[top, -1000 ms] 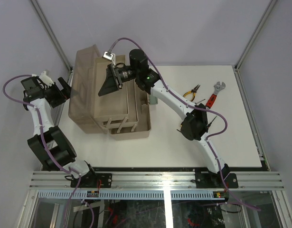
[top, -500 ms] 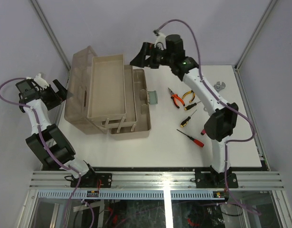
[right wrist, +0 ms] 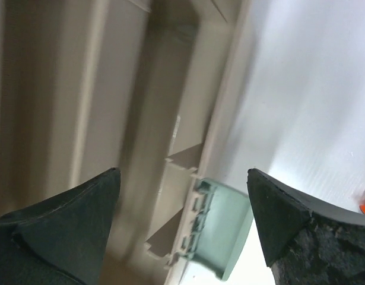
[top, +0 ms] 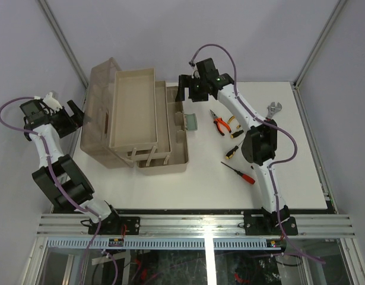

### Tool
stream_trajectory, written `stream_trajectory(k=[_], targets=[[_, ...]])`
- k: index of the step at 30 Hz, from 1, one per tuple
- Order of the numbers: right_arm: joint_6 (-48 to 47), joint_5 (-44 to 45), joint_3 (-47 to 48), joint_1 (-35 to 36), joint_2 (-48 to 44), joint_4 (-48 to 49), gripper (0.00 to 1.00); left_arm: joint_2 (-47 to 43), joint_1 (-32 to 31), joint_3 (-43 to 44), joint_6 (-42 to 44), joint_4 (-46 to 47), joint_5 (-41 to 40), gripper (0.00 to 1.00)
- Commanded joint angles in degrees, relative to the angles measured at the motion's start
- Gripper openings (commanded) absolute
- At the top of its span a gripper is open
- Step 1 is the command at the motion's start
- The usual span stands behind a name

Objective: Pack the tool kit

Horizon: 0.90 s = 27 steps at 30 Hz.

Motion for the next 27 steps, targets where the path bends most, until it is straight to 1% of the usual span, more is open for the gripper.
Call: stream_trajectory(k=[1,4,11,13,15,17,18,21,24,26,27], targets=[[-1.92,4.75,5.95,0.19,3.62,-4.11,0.93,-0.14,-0.08,0.22,1.68,-0.58,2.2,0.96],[-1.43,6.07,5.7,0.19,5.62,-3.34,0.91,-0.48,0.03,-0.14,2.05,-1.05,2.52,0.96],[-1.15,5.73,5.22,0.21,8.92,0.66,0.88,-1.05,-0.04,-2.49,4.23,-2.72,2.93,0.96],[-1.14,5.58,5.94,0.24,10.07,0.82,0.84,-1.46,-0.02,-3.32,4.98,-2.96,2.45,0.96],[-1.13,5.33,6.57,0.25,11.18,0.66,0.76,-2.18,0.03,-4.04,5.45,-3.19,2.23,0.96],[-1.02,4.83,6.69,0.21,12.1,0.52,0.63,-2.81,0.13,-4.66,5.64,-3.52,2.18,0.96],[-0.95,4.49,6.63,0.24,12.49,0.48,0.54,-3.2,0.21,-5.02,5.64,-3.62,2.06,0.96],[-0.62,3.99,5.81,0.28,13.14,0.58,0.33,-4.32,0.7,-6.06,5.64,-3.8,1.93,0.96],[-0.73,4.18,4.79,0.21,12.91,0.74,0.15,-5.26,1.44,-6.85,5.75,-4.28,1.84,0.96],[-1.14,4.78,3.69,0.26,12.08,0.72,0.08,-5.99,2.48,-7.32,5.59,-4.42,1.63,0.96],[-1.44,5.27,2.77,0.21,11.38,0.86,0.07,-6.31,3.04,-7.48,5.39,-4.39,1.41,0.96]])
